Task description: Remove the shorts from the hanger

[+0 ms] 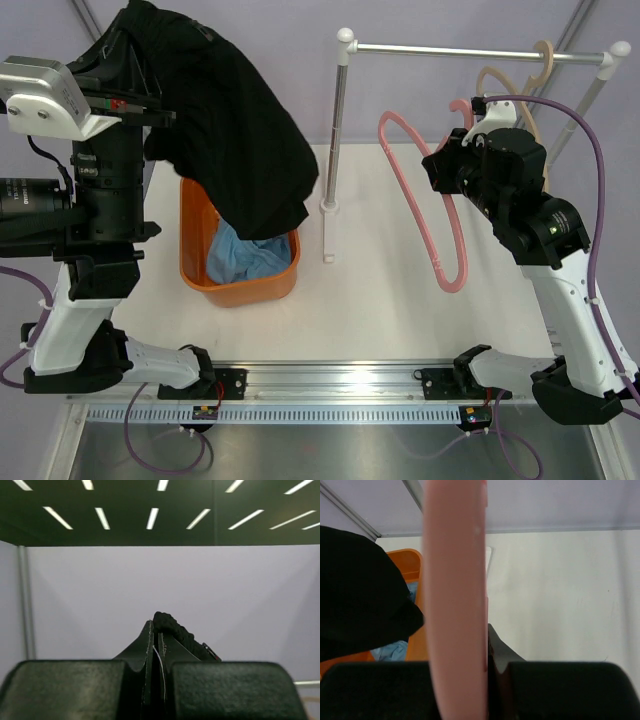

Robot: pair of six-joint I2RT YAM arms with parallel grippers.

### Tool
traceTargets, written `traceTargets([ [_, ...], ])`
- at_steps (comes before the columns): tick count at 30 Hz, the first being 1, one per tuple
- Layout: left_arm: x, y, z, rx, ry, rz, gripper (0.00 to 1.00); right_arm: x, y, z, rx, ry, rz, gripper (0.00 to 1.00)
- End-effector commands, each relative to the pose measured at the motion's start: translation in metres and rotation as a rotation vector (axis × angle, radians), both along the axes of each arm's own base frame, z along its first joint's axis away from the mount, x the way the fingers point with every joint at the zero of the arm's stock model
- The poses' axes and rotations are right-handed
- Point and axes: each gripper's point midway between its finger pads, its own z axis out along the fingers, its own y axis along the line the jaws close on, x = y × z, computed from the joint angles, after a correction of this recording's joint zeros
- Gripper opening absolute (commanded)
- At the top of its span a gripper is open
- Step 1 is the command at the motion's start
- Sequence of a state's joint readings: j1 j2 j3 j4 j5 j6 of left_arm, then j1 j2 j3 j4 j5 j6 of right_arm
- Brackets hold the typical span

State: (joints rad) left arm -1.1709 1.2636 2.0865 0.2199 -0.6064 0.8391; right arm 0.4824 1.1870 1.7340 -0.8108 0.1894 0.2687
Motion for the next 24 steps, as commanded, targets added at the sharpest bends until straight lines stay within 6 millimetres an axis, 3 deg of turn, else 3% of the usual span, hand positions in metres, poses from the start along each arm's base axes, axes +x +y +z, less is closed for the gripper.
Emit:
traceTargets([
  [1,0.033,0.002,-0.027,0.037,0.035,0.143,0.0,-0.007,0.0,0.007,0.013,-0.027,0.019,0.0],
  [3,0.051,-0.008,-0.054,0.021,0.085,0.105,0.0,-0.01,0.001,0.005,0.014,-0.026,0.027,0.0],
  [4,0.076,-0.015,-0.088,0.066,0.148,0.141,0.0,-0.009,0.001,0.003,0.014,-0.021,0.028,0.0],
  [6,0.094,-0.016,-0.119,0.013,0.225,0.1,0.0,-0.012,0.002,0.002,0.013,-0.018,0.037,0.0],
  [7,0.111,-0.013,-0.144,0.029,0.288,0.11,0.0,-0.012,0.003,0.0,0.011,-0.014,0.04,0.0],
  [8,0.127,-0.025,-0.182,-0.008,0.375,0.049,0.0,-0.012,0.002,0.0,0.012,-0.014,0.04,0.0],
  [11,0.169,-0.03,-0.257,-0.08,0.593,0.001,0.0,-0.015,0.003,0.001,0.012,-0.011,0.052,0.0],
  [12,0.179,-0.034,-0.273,-0.093,0.658,-0.036,0.0,-0.015,0.002,0.0,0.002,-0.007,0.053,0.0],
  [13,0.194,-0.017,-0.303,-0.106,0.774,0.008,0.0,-0.016,0.001,0.001,-0.001,-0.009,0.052,0.0],
  [15,0.212,-0.015,-0.338,-0.204,0.949,-0.031,0.0,-0.016,0.0,0.0,-0.015,-0.004,0.05,0.0],
  [16,0.222,0.004,-0.347,-0.314,0.989,-0.033,0.0,-0.017,0.0,0.0,-0.016,-0.003,0.049,0.0],
  [17,0.225,0.009,-0.356,-0.354,1.018,-0.058,0.0,-0.017,-0.001,-0.001,-0.016,-0.003,0.047,0.0],
  [18,0.221,0.008,-0.376,-0.372,1.074,-0.111,0.0,-0.018,-0.001,0.0,-0.017,-0.008,0.049,0.0],
  [19,0.224,0.02,-0.38,-0.422,1.063,-0.112,0.0,-0.017,-0.001,-0.002,-0.019,-0.004,0.046,0.0],
  [20,0.222,0.023,-0.387,-0.474,1.07,-0.133,0.05,-0.017,-0.002,-0.002,-0.019,-0.006,0.046,0.0],
  [21,0.219,0.02,-0.408,-0.485,1.102,-0.16,0.08,-0.016,-0.001,-0.002,-0.021,-0.007,0.047,0.0],
  [23,0.211,0.025,-0.418,-0.536,1.114,-0.162,0.08,-0.012,0.001,-0.004,-0.032,0.004,0.05,0.0],
  [24,0.207,0.018,-0.424,-0.531,1.138,-0.207,0.11,-0.01,0.001,-0.006,-0.043,0.009,0.048,0.0],
])
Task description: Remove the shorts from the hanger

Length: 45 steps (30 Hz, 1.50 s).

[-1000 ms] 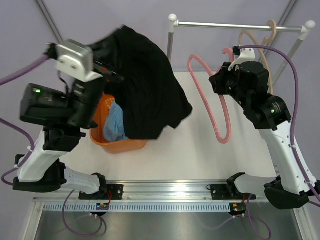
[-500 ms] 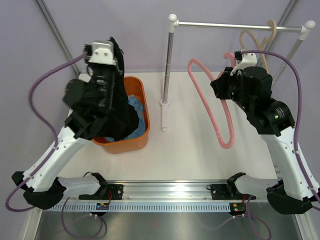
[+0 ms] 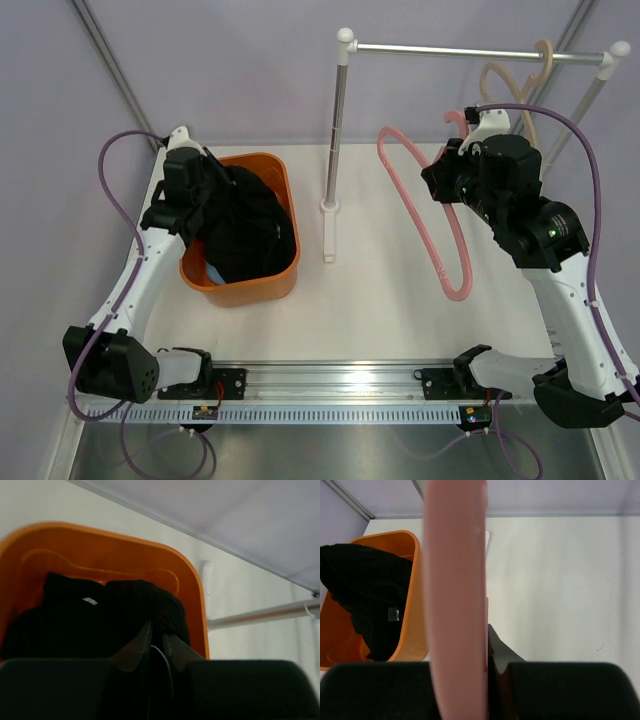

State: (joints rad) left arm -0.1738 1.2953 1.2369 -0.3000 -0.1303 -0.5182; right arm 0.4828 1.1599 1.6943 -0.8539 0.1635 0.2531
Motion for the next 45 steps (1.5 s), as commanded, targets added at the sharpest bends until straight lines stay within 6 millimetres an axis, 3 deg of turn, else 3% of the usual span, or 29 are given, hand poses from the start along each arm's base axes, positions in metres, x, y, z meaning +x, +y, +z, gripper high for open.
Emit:
traceTargets([
  [1,-0.024,-0.041,0.014,-0.258,-0.04,-0.132,0.18,0.002,0.003,0.014,-0.013,-0.046,0.022,0.0],
  [2,-0.027,-0.045,0.009,-0.277,-0.03,-0.152,0.3,0.006,0.004,0.012,-0.023,-0.04,0.021,0.0],
  [3,-0.032,-0.055,0.008,-0.306,-0.027,-0.208,0.58,0.008,0.003,0.016,-0.036,-0.053,0.02,0.0],
  [6,-0.049,-0.068,0.005,-0.34,0.005,-0.294,0.99,0.015,0.006,0.021,-0.052,-0.074,0.027,0.0],
  [10,-0.073,-0.073,0.033,-0.296,-0.037,-0.391,0.99,0.027,0.013,0.025,-0.075,-0.093,0.049,0.0],
  [11,-0.081,-0.073,0.055,-0.274,-0.083,-0.418,0.99,0.031,0.016,0.024,-0.084,-0.095,0.058,0.0],
  [17,-0.128,-0.059,0.08,-0.067,-0.14,-0.493,0.99,0.059,0.017,0.043,-0.136,-0.176,0.089,0.0],
  [18,-0.139,-0.055,0.08,-0.049,-0.154,-0.488,0.99,0.061,0.016,0.056,-0.129,-0.207,0.085,0.0],
  [20,-0.148,-0.05,0.076,0.002,-0.162,-0.492,0.99,0.079,0.012,0.058,-0.134,-0.199,0.057,0.0],
  [21,-0.153,-0.046,0.07,0.023,-0.145,-0.486,0.99,0.08,0.009,0.075,-0.124,-0.227,0.046,0.0],
  [22,-0.159,-0.041,0.065,0.061,-0.151,-0.485,0.99,0.084,0.007,0.078,-0.125,-0.227,0.037,0.0],
  [23,-0.163,-0.037,0.061,0.077,-0.147,-0.473,0.99,0.098,0.008,0.069,-0.14,-0.194,0.032,0.0],
  [24,-0.163,-0.029,0.057,0.098,-0.142,-0.428,0.99,0.1,0.007,0.087,-0.126,-0.232,0.021,0.0],
  [25,-0.168,-0.026,0.052,0.099,-0.151,-0.413,0.99,0.104,0.007,0.09,-0.128,-0.236,0.02,0.0],
  [26,-0.171,-0.024,0.05,0.096,-0.159,-0.405,0.99,0.117,0.012,0.079,-0.14,-0.205,0.025,0.0],
  [27,-0.173,-0.025,0.053,0.083,-0.182,-0.404,0.99,0.119,0.01,0.093,-0.134,-0.239,0.019,0.0],
  [28,-0.177,-0.026,0.049,0.077,-0.188,-0.408,0.99,0.133,0.013,0.084,-0.142,-0.216,0.016,0.0],
  [30,-0.179,-0.027,0.045,0.074,-0.19,-0.417,0.99,0.139,0.011,0.092,-0.136,-0.233,0.004,0.0],
  [31,-0.18,-0.026,0.043,0.078,-0.188,-0.415,0.99,0.15,0.013,0.083,-0.146,-0.213,0.002,0.0],
  [41,-0.184,-0.016,0.003,0.1,-0.123,-0.371,0.99,0.197,0.011,0.071,-0.094,-0.224,-0.004,0.0],
  [45,-0.185,-0.012,-0.008,0.116,-0.105,-0.353,0.99,0.214,0.012,0.054,-0.097,-0.194,-0.005,0.0],
])
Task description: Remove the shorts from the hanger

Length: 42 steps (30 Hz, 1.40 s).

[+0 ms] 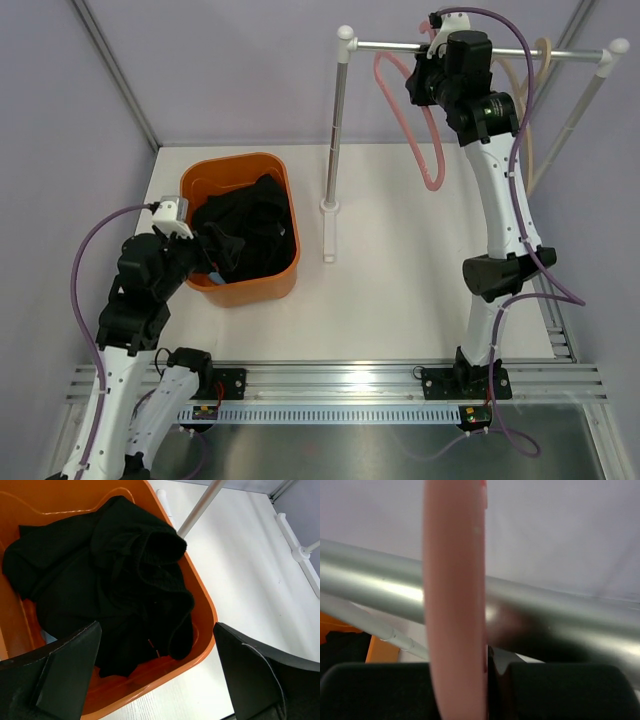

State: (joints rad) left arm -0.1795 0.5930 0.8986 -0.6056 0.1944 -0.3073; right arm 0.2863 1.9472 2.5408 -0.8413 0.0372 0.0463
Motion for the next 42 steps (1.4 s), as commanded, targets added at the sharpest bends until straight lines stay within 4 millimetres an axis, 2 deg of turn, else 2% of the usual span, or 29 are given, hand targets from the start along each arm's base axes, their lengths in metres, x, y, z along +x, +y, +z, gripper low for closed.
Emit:
traceTargets([
  [1,0.002,0.006,-0.002,0.025,-0.026,0.028,0.99,0.01,0.004,0.017,0.028,-0.067,0.023,0.0],
  [5,0.003,0.006,-0.015,0.03,-0.001,0.026,0.99,0.015,0.005,-0.009,0.024,-0.004,0.016,0.0],
  [7,0.004,0.006,-0.019,0.033,0.008,0.028,0.99,0.012,0.002,-0.009,0.03,0.001,0.0,0.0],
  [8,0.004,0.007,-0.023,0.036,0.018,0.031,0.99,0.012,0.002,-0.016,0.028,0.014,-0.005,0.0],
  [10,0.004,0.007,-0.026,0.037,0.026,0.03,0.99,0.005,-0.001,-0.007,0.042,-0.003,-0.013,0.0],
  [11,0.003,0.006,-0.027,0.037,0.029,0.028,0.99,0.005,-0.002,-0.014,0.042,0.013,-0.018,0.01],
  [12,0.003,0.006,-0.029,0.039,0.032,0.028,0.99,-0.001,-0.003,-0.008,0.049,0.002,-0.02,0.02],
  [14,0.003,0.007,-0.032,0.039,0.038,0.029,0.99,-0.003,-0.004,-0.01,0.057,0.007,-0.026,0.07],
  [16,0.003,0.007,-0.033,0.041,0.046,0.031,0.99,-0.007,-0.007,-0.005,0.063,-0.004,-0.035,0.13],
  [17,0.002,0.007,-0.033,0.039,0.046,0.03,0.99,-0.009,-0.007,-0.005,0.061,-0.002,-0.037,0.19],
  [19,0.0,0.006,-0.034,0.038,0.054,0.026,0.99,-0.012,-0.009,0.0,0.067,-0.013,-0.042,0.24],
  [20,-0.001,0.006,-0.034,0.038,0.056,0.024,0.99,-0.014,-0.008,0.002,0.072,-0.018,-0.034,0.32],
  [24,-0.003,0.009,-0.034,0.042,0.052,0.034,0.99,-0.026,-0.006,0.024,0.099,-0.064,-0.012,0.5],
  [29,-0.004,0.009,-0.039,0.041,0.056,0.039,0.99,-0.043,-0.01,0.04,0.128,-0.09,-0.011,0.56],
  [31,-0.005,0.01,-0.039,0.04,0.044,0.042,0.99,-0.058,-0.014,0.053,0.144,-0.117,-0.014,0.59],
  [32,-0.006,0.011,-0.039,0.037,0.04,0.046,0.99,-0.06,-0.015,0.049,0.144,-0.107,-0.018,0.6],
  [33,-0.006,0.012,-0.039,0.037,0.037,0.051,0.99,-0.073,-0.02,0.06,0.155,-0.132,-0.024,0.6],
  [35,-0.007,0.012,-0.038,0.033,0.029,0.052,0.99,-0.081,-0.023,0.053,0.168,-0.122,-0.035,0.61],
  [36,-0.007,0.011,-0.037,0.033,0.027,0.049,0.99,-0.1,-0.028,0.071,0.19,-0.174,-0.032,0.62],
  [37,-0.007,0.01,-0.038,0.031,0.029,0.045,0.99,-0.117,-0.031,0.069,0.21,-0.179,-0.029,0.62],
  [38,-0.007,0.01,-0.039,0.032,0.031,0.043,0.99,-0.111,-0.029,0.054,0.211,-0.15,-0.029,0.63],
  [39,-0.007,0.009,-0.04,0.031,0.034,0.04,0.99,-0.134,-0.032,0.074,0.243,-0.218,-0.009,0.64],
  [40,-0.007,0.008,-0.04,0.03,0.036,0.036,0.99,-0.138,-0.031,0.05,0.252,-0.18,-0.005,0.65],
  [41,-0.006,0.007,-0.042,0.031,0.043,0.03,0.99,-0.146,-0.032,0.047,0.264,-0.186,-0.001,0.68],
  [42,-0.006,0.006,-0.042,0.032,0.046,0.026,0.99,-0.17,-0.035,0.061,0.295,-0.248,0.024,0.7],
])
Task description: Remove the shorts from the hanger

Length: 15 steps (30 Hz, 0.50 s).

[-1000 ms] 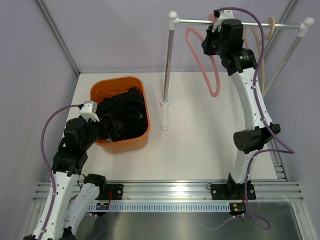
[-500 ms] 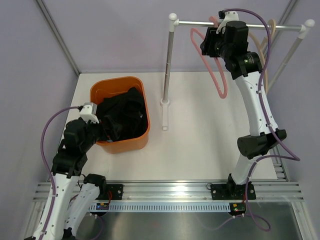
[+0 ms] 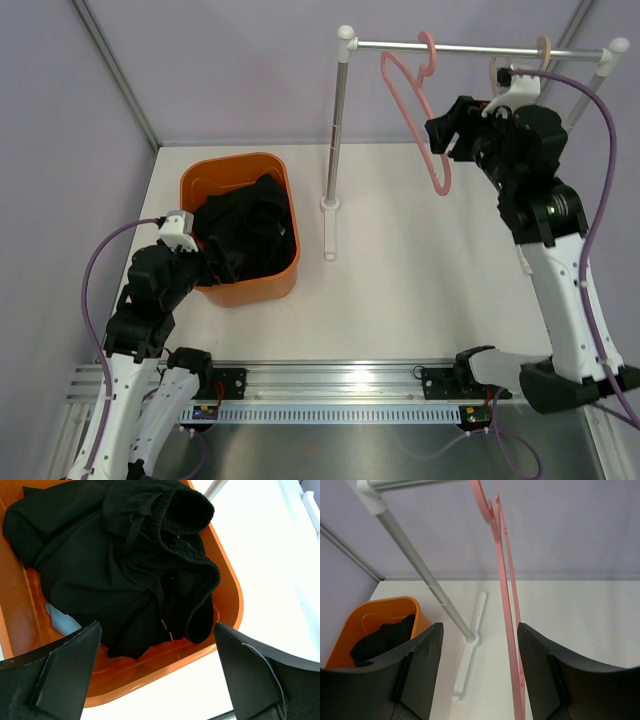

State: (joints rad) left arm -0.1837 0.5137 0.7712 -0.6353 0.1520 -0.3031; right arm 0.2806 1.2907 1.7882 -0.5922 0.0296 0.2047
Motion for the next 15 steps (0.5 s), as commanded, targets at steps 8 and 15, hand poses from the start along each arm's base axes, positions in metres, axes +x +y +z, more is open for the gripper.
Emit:
traceTargets([
  [8,0.003,-0.015,0.0,0.0,-0.01,-0.064,0.99,-0.089,0.007,-0.054,0.142,-0.018,0.146,0.85],
  [15,0.003,-0.021,-0.004,0.004,0.008,-0.083,0.99,-0.114,0.008,-0.092,0.179,0.032,0.175,1.0],
])
